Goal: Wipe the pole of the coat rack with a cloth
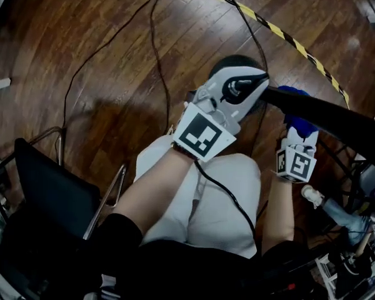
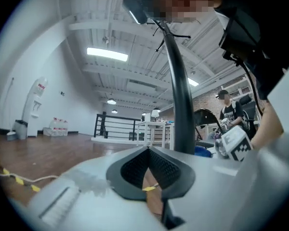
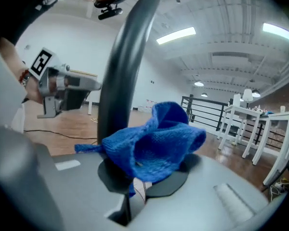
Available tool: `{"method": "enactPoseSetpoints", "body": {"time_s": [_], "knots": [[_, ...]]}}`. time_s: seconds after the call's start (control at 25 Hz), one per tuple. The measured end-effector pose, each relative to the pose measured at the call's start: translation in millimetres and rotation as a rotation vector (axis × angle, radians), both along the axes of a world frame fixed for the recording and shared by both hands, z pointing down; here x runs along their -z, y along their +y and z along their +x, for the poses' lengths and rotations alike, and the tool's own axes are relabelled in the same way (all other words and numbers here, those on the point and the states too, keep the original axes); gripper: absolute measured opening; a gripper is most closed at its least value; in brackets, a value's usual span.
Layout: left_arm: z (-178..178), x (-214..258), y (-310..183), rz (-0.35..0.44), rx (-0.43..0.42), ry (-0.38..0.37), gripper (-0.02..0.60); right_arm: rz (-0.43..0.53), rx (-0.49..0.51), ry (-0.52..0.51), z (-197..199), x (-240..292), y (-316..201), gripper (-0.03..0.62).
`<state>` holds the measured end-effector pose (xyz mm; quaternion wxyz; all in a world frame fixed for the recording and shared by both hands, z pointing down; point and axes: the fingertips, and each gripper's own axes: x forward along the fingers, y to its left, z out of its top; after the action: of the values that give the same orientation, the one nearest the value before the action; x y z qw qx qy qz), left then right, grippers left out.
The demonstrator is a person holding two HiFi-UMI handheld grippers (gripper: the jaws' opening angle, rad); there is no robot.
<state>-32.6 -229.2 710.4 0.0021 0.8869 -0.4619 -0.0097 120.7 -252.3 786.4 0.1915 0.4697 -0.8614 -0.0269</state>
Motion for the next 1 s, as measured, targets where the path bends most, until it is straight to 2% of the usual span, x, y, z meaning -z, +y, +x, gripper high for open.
{"method": "enactPoseSetpoints", "body": {"time_s": [0.2,0.32,0.44,0.52,0.6,0.72,0.8,0.88,1.0], "knots": [[-15,22,56,-0.122,0.041,0.165,0.0,-0.023,0.024,-0.083,-5,81,62,0.017],[-11,56,89,-0.183,0.049,0.287,0.0,-0.052,0.1,-0.12,-17,158,106,0.018],[-12,93,126,-0.254,0.051,0.4,0.0,-0.069,0.131,-0.176,-19,236,139,0.018],[-23,131,150,-0.293,0.039,0.444,0.0,-0.068,0.148,-0.187,-16,289,163,0.018],[-43,196,161,-0.288,0.012,0.425,0.0,-0.071,0.178,-0.211,-17,342,180,0.018],[-77,310,153,-0.221,0.01,0.313,0.0,-0.052,0.245,-0.232,-32,426,190,0.018],[-90,366,163,-0.242,0.021,0.261,0.0,-0.01,0.245,-0.205,-33,490,196,0.018],[-94,427,186,-0.275,0.016,0.26,0.003,0.008,0.236,-0.2,-25,558,210,0.018],[-95,530,192,-0.201,-0.002,0.276,0.003,0.018,0.238,-0.198,-6,636,213,0.018]]}}
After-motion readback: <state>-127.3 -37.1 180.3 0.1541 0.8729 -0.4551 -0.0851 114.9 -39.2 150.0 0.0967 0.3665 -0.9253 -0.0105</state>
